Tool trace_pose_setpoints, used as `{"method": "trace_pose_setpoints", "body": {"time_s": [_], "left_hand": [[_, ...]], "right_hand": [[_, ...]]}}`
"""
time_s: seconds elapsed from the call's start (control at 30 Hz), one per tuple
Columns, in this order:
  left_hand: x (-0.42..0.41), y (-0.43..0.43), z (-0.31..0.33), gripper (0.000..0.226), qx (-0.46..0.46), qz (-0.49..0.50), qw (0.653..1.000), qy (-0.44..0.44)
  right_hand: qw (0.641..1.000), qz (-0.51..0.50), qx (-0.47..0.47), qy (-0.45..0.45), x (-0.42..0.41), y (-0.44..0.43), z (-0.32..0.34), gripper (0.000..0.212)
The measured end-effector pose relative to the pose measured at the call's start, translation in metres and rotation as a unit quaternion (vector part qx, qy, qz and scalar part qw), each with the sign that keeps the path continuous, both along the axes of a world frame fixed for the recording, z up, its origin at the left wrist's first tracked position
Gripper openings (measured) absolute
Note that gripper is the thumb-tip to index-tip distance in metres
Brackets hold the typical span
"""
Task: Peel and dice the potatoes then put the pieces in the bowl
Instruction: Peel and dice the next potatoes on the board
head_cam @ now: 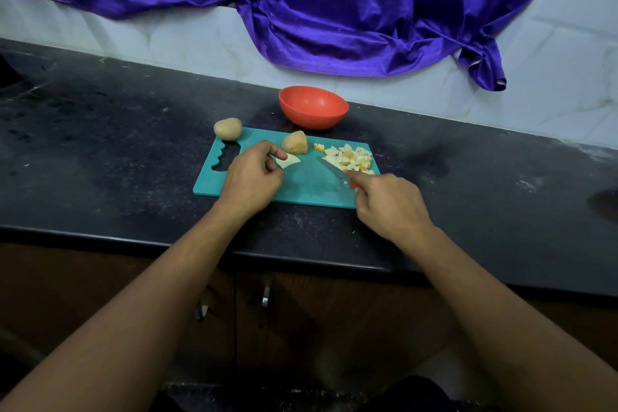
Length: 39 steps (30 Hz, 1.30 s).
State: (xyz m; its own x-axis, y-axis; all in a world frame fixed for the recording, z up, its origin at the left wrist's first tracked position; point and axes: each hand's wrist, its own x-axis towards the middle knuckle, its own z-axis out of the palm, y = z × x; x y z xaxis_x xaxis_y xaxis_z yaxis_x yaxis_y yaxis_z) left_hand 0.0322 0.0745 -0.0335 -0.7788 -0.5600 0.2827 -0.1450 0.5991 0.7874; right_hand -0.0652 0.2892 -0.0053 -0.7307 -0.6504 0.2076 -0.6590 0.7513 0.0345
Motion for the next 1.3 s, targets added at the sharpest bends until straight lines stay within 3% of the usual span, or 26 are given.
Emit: {"method": "trace_pose_setpoints", "body": {"time_s": [0.2,0.37,0.5,0.63,0.73,0.83,0.9,1.07,1.2,1.3], "left_hand": [[0.001,0.001,0.000,0.027,-0.002,0.000,1.000,0.004],[0.002,0.002,0.000,0.027,0.003,-0.001,1.000,0.005],[0.000,0.001,-0.001,0.026,0.001,0.000,1.000,0.001],[-0.006,-0.001,-0.002,0.023,-0.002,0.015,1.000,-0.008],[-0.015,-0.005,-0.001,0.024,-0.018,0.033,0.998,-0.046],[-0.025,-0.010,0.004,0.050,-0.054,0.045,0.991,-0.113],[-0.030,-0.013,0.008,0.062,-0.063,0.047,0.986,-0.150],[-0.037,-0.012,0.014,0.042,-0.091,0.045,0.976,-0.192],[-0.027,-0.007,0.011,0.024,-0.108,0.021,0.979,-0.170],[-0.016,-0.003,0.009,0.022,-0.124,-0.026,0.981,-0.150]], "right_hand": [[1.000,-0.006,-0.023,-0.009,-0.018,-0.012,-0.004,0.050],[0.988,-0.038,-0.124,-0.087,-0.036,-0.023,-0.008,0.044],[0.918,-0.049,-0.322,-0.225,-0.049,-0.021,-0.010,0.037],[0.857,-0.033,-0.436,-0.272,-0.041,-0.013,-0.023,0.035],[0.876,0.000,-0.419,-0.239,-0.022,-0.007,-0.034,0.038],[0.924,0.013,-0.351,-0.153,-0.006,-0.005,-0.040,0.042],[0.930,0.019,-0.337,-0.141,-0.002,-0.005,-0.040,0.043],[0.951,0.024,-0.289,-0.110,0.002,-0.003,-0.037,0.043],[0.953,0.020,-0.283,-0.107,0.006,-0.002,-0.034,0.043],[0.955,0.014,-0.277,-0.105,0.008,-0.002,-0.032,0.043]]}}
